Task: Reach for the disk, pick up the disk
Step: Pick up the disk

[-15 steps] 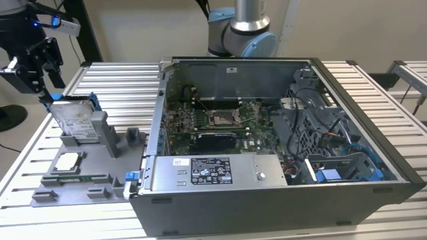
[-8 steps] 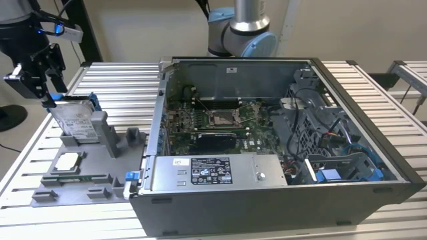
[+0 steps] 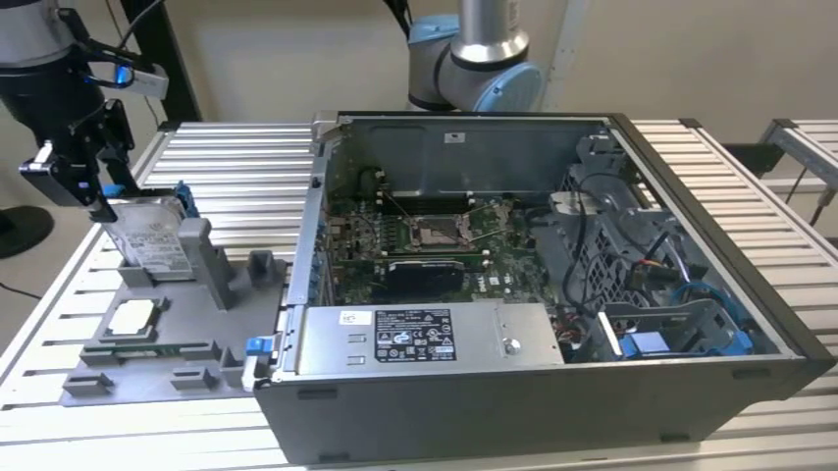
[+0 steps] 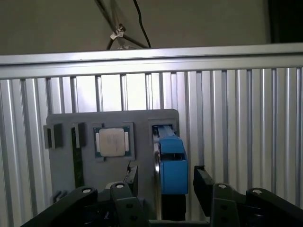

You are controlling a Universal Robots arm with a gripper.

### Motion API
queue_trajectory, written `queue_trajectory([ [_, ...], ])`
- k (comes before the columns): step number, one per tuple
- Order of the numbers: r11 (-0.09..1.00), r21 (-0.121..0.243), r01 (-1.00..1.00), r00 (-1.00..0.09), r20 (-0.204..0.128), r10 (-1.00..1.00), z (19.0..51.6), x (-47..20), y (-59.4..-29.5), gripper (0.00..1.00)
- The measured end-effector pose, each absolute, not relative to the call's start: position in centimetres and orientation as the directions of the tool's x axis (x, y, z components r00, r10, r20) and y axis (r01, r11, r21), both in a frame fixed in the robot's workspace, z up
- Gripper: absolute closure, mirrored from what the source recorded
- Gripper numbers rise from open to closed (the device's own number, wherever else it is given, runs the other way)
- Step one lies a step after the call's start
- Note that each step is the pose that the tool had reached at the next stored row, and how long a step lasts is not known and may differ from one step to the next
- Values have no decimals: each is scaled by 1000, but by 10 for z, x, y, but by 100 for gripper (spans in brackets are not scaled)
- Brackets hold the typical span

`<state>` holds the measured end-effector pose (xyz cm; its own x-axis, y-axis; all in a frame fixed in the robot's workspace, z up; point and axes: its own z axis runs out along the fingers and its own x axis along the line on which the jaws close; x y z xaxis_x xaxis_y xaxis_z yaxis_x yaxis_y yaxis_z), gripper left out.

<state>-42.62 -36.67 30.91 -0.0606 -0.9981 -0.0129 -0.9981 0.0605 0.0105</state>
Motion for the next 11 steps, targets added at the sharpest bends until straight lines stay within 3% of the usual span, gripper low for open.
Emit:
queue_trajectory([
  [11,61,11,-998,-61,-13,-998,289,-427,-367,0],
])
